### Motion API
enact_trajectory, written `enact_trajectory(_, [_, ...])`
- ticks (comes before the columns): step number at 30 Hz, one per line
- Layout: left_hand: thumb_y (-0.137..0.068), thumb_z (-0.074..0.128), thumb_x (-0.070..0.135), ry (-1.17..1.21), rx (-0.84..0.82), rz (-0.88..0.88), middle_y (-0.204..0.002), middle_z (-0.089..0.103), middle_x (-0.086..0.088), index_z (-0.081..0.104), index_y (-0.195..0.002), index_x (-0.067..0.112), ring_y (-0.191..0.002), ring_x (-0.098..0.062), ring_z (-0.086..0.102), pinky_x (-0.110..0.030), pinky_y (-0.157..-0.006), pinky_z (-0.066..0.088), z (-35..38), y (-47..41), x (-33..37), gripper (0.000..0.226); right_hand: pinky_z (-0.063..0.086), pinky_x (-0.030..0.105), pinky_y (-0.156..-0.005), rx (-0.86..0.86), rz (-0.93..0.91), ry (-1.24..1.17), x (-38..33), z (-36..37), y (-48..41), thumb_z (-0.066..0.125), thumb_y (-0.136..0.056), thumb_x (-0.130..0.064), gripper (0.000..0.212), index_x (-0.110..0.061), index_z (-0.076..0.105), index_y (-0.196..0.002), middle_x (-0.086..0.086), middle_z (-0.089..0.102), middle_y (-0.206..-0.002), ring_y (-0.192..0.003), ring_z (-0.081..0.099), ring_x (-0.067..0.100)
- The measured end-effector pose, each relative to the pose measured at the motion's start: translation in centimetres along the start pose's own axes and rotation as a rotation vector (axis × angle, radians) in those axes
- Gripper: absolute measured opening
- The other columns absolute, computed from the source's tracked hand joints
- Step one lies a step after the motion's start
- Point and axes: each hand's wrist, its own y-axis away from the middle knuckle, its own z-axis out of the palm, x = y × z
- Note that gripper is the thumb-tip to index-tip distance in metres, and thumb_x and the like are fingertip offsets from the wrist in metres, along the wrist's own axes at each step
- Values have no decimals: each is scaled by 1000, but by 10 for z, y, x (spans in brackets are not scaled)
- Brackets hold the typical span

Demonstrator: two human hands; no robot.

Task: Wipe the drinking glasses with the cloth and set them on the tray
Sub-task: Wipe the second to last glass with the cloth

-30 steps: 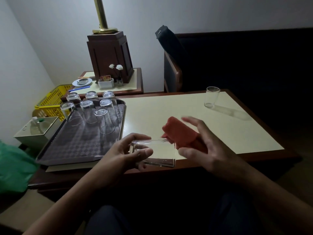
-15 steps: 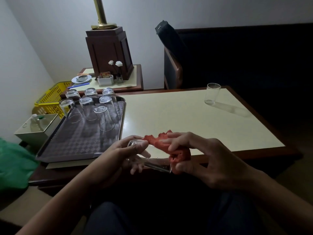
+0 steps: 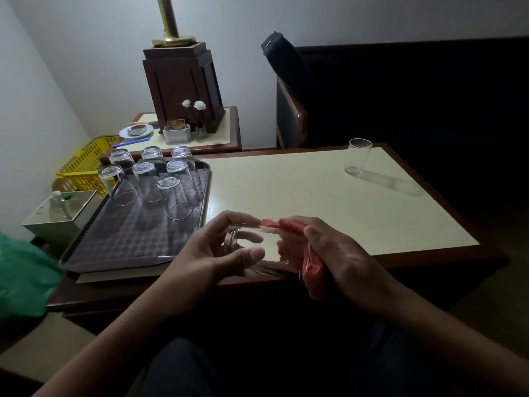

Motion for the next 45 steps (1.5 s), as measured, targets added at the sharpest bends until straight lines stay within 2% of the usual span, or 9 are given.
enact_trajectory(6, [-92,74,26,216,76,-224,-102,62,-27,58,-124,-6,-62,-29,58,-27,-52,53,5,-5,-6,47,52,39,-111,-49,-536,752,-2,-4,2,77,-96,-30,46,-26,67,-141,-6,52,-155,-144,48,20])
enact_trajectory(9, [-91,76,19,218,42,-208,-108,63,-26,62,-122,0,-67,-30,63,-30,-60,59,6,-4,-6,39,60,39,-101,-63,-147,331,-7,-3,3,81,-92,-34,46,-41,65,-135,-14,60,-141,-128,63,16])
enact_trajectory(13, [-87,76,-4,131,-87,-24,-111,67,-30,55,-125,3,-90,-36,71,-37,-83,62,9,0,-4,44,61,58,-93,27,406,-468,-20,1,-3,69,-93,-56,45,-26,73,-125,24,70,-127,-110,73,39])
enact_trajectory(19, [-82,79,3,-79,18,-10,-123,66,-18,62,-122,12,-89,-29,73,-30,-79,62,12,-1,-10,44,61,58,-95,151,525,-311,-14,-5,-7,51,-95,-68,64,-18,53,-136,21,73,-114,-101,76,35])
enact_trajectory(23, [-78,81,15,-25,62,-82,-122,63,-24,66,-119,15,-80,-27,73,-30,-72,61,13,-4,-17,44,54,33,-94,-84,423,-23,-26,-17,-1,64,-99,-39,48,-33,59,-145,-1,68,-132,-113,66,14])
enact_trajectory(27, [-78,81,19,-30,47,-82,-121,63,-24,67,-120,17,-83,-37,74,-37,-77,63,6,-5,-19,45,49,23,-102,-118,145,740,-26,-14,6,69,-91,-65,71,-56,37,-155,-30,50,-148,-124,54,-2])
enact_trajectory(34, [-84,80,12,33,-92,-14,-111,68,-21,63,-123,15,-85,-35,69,-40,-79,60,8,-1,-19,43,59,32,-76,-47,258,270,-14,-17,-3,64,-77,-78,61,-33,73,-118,-1,75,-107,-94,74,24])
enact_trajectory(41, [-90,71,41,295,103,-362,-89,66,-26,57,-125,-2,-57,-28,62,-27,-49,54,16,-9,-16,57,54,24,-102,-62,-475,745,1,-3,4,90,-83,-37,72,-23,56,-145,-6,48,-154,-141,51,13])
enact_trajectory(45, [-93,58,49,287,62,-422,-83,65,-25,52,-117,-1,-51,-28,60,-25,-46,52,20,-7,-12,56,60,27,-85,49,-103,281,-5,-1,4,98,-72,-33,69,-40,64,-131,-17,62,-130,-112,68,8])
